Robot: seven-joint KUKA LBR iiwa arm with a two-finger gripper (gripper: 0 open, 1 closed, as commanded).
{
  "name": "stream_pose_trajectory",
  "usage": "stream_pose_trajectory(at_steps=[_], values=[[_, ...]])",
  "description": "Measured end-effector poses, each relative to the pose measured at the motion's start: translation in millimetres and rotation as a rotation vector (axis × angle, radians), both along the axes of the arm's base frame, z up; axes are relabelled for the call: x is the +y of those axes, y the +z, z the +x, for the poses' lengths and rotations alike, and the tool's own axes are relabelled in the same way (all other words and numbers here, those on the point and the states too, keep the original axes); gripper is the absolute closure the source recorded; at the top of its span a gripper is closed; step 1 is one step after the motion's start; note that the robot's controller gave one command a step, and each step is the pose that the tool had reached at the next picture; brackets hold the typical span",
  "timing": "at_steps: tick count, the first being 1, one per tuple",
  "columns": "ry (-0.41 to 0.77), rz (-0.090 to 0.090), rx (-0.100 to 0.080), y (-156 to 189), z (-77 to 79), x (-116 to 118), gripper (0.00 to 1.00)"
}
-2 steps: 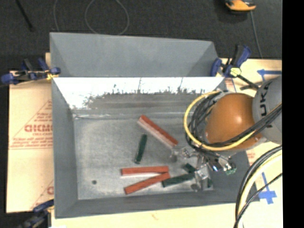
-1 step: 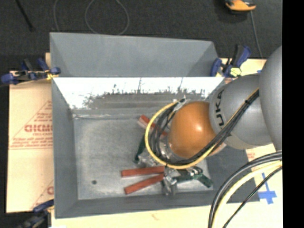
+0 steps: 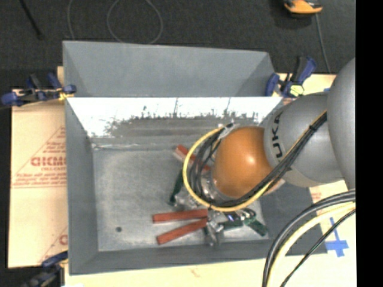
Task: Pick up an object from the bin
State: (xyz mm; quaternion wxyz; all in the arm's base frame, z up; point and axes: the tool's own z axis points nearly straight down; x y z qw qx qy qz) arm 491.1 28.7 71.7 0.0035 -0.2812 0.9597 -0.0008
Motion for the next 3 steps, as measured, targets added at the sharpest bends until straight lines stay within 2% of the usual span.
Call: stream_pose_trajectory(at_steps=[1, 2, 3], values=[[-0.002, 0.000, -0.002, 0.7, 0.8, -0.3, 1.00], [-0.004, -0.001, -0.002, 78.1, 3.2, -1.3, 1.00], [-0.008, -0.001, -0.001, 126.9, 5.2, -2.5, 1.00]])
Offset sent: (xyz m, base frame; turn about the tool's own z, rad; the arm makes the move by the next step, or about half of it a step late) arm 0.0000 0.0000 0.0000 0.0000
